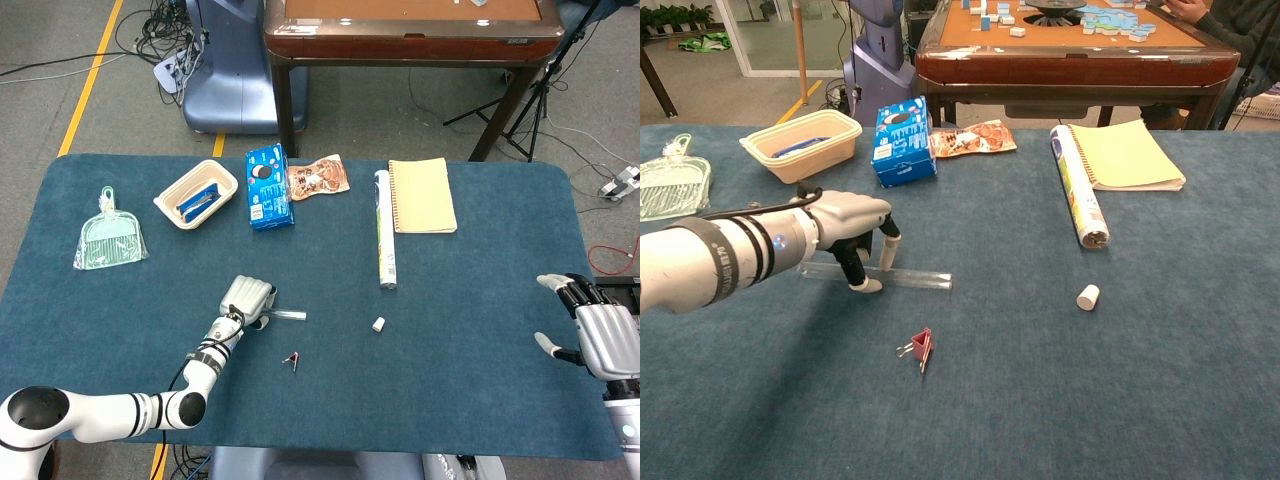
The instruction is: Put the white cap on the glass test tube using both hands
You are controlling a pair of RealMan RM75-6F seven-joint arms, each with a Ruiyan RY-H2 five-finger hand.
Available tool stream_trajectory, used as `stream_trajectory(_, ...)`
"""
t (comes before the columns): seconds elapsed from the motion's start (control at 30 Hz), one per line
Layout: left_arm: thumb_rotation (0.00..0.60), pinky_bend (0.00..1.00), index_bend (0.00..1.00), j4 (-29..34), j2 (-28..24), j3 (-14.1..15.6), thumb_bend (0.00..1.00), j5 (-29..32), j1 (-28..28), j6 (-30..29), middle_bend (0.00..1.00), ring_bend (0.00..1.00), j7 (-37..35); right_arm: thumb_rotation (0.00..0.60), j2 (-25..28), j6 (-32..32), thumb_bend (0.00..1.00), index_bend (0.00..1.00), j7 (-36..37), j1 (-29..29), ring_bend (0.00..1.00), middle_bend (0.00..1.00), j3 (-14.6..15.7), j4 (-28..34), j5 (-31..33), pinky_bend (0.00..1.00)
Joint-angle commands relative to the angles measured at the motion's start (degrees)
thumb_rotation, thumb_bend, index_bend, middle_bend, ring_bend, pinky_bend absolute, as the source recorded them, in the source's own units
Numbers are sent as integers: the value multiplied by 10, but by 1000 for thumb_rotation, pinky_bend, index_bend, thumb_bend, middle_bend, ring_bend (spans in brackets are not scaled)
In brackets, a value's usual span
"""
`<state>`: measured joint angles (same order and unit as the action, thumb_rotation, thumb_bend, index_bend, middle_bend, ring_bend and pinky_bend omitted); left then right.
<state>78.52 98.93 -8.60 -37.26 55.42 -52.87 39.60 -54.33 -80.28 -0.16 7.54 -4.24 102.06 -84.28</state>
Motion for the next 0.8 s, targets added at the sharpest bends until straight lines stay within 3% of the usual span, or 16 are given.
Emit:
stream_trajectory(0.03,600,1000,581,33,-30,-4,262,-40,-17,-7,1000,990,-40,600,1,2,203,226,-7,4,137,226,1,4,-7,259)
stream_trajectory(0.23,600,1000,590,107,-97,1,260,-124,-55,-31,1000,991,-108,600,-3,31,203,226,-34,28,145,245,3,17,-28,259)
stream_trajectory(0.3,600,1000,595,128,-117,4,260,-149,-67,-42,1000,991,-127,600,-2,49,215,227,-50,40,203,282,3,24,-35,295)
stream_trajectory(0.37,600,1000,600,153,-140,7,259,-174,-81,-51,1000,991,-150,600,-1,73,258,234,-68,58,303,332,3,33,-43,410)
stream_trajectory(0.47,600,1000,602,188,-173,12,260,-207,-99,-65,1000,991,-175,600,-2,116,374,261,-91,86,543,474,5,43,-52,711)
stream_trajectory(0.6,600,1000,604,226,-209,18,260,-246,-121,-88,1000,991,-196,600,-1,192,513,277,-127,129,854,755,11,58,-53,949)
stream_trajectory(0.7,600,1000,608,251,-232,23,259,-264,-137,-98,1000,991,-212,600,-6,256,636,281,-151,163,981,924,14,70,-35,999)
stream_trajectory(0.8,600,1000,609,266,-245,32,259,-285,-151,-108,1000,991,-221,600,-14,314,813,281,-174,192,1000,999,16,76,-3,1000)
